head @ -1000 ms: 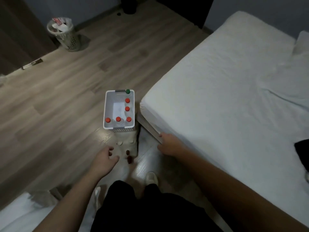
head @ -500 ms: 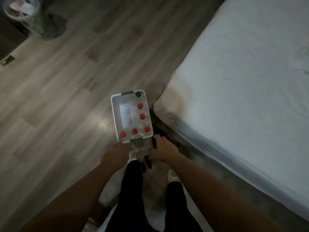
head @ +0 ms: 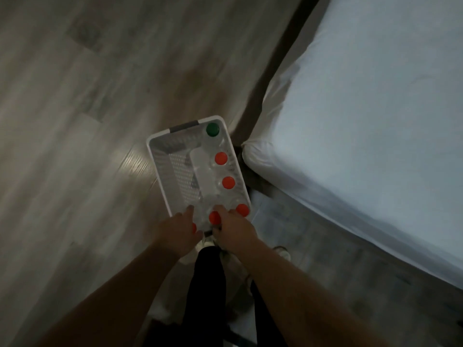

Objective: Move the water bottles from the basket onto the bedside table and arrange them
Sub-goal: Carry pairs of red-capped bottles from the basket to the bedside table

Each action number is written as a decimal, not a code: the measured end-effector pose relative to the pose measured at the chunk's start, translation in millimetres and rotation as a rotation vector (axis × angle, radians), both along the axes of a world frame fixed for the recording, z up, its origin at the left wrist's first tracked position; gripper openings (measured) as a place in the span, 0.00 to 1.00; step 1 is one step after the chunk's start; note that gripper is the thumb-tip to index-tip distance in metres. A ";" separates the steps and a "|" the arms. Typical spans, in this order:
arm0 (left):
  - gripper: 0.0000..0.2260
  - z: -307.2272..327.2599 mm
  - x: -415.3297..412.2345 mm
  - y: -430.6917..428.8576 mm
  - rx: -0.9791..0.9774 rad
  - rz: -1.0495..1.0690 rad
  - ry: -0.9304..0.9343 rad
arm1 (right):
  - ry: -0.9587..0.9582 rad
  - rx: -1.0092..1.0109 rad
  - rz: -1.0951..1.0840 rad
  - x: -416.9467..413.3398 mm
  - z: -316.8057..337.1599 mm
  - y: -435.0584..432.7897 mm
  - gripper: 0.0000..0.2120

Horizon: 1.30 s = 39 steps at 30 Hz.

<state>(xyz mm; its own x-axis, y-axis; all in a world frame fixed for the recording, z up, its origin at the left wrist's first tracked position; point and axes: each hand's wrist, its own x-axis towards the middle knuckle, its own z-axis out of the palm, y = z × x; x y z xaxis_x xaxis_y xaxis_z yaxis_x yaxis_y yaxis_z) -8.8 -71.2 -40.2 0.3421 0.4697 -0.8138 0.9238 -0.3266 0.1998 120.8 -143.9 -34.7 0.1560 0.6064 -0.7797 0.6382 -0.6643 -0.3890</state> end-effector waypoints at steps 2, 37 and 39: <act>0.32 -16.0 0.7 2.0 -0.024 -0.040 0.062 | 0.003 -0.016 0.021 -3.1 -13.1 3.2 0.21; 0.25 134.7 3.0 -4.9 0.300 -0.286 -0.085 | -0.117 0.243 -0.143 17.7 133.5 -53.7 0.16; 0.22 166.5 6.3 -14.0 0.316 -0.309 -0.154 | -0.140 0.246 -0.196 21.9 163.0 -77.9 0.18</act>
